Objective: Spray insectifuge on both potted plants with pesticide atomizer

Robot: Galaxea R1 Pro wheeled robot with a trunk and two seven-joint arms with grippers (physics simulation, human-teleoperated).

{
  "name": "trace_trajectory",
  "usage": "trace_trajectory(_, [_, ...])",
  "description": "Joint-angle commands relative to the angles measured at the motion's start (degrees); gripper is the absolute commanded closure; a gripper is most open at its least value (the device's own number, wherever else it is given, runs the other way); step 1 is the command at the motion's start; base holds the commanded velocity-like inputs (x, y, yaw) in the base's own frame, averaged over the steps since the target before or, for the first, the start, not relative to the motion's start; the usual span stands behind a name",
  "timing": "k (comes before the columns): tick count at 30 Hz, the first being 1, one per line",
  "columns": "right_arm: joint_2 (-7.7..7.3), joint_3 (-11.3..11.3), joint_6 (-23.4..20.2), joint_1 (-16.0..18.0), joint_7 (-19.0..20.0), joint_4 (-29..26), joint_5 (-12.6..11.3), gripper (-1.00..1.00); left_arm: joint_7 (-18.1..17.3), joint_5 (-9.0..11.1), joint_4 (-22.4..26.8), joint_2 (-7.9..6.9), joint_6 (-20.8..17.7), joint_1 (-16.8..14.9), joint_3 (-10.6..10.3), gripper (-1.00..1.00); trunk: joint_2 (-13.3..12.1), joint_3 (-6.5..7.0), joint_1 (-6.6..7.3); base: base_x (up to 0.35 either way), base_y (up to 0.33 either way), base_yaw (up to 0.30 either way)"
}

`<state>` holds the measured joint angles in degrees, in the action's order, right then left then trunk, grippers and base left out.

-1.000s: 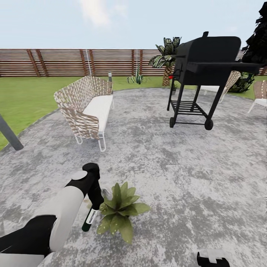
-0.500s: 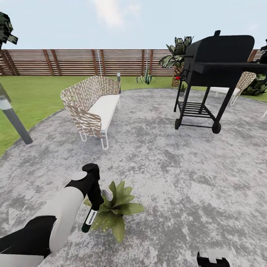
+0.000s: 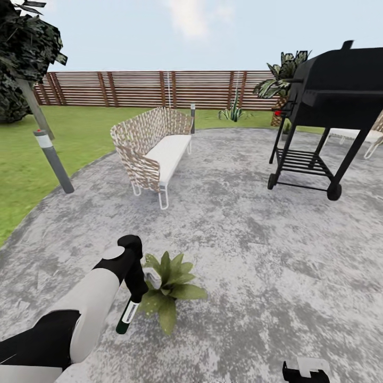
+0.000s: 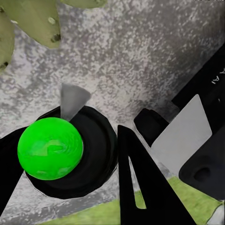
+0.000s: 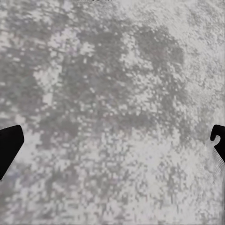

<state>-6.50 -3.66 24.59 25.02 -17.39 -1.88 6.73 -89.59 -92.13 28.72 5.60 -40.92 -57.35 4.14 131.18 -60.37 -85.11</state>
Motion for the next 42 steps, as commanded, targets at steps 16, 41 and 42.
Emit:
trace_trajectory(16, [0.0, -0.4, 0.1, 0.0, -0.2, 0.0, 0.6, -1.0, 0.5, -0.6, -0.2, -1.83, -0.3, 4.0, 0.7, 1.0, 0.0, -0.05, 0.03, 0.038, -0.212, 0.277])
trace_trajectory(41, [0.08, -0.3, 0.1, 0.0, -0.1, 0.0, 0.6, -1.0, 8.3, 2.8, 0.0, -1.65, -0.3, 9.9, 2.9, 1.0, 0.0, -0.05, 0.03, 0.029, -0.157, 0.109])
trace_trajectory(42, [0.09, -0.3, 0.1, 0.0, -0.1, 0.0, 0.6, -1.0, 8.4, 2.8, 0.1, -1.65, -0.3, 9.9, 2.9, 1.0, 0.0, -0.05, 0.03, 0.0, -0.273, 0.254])
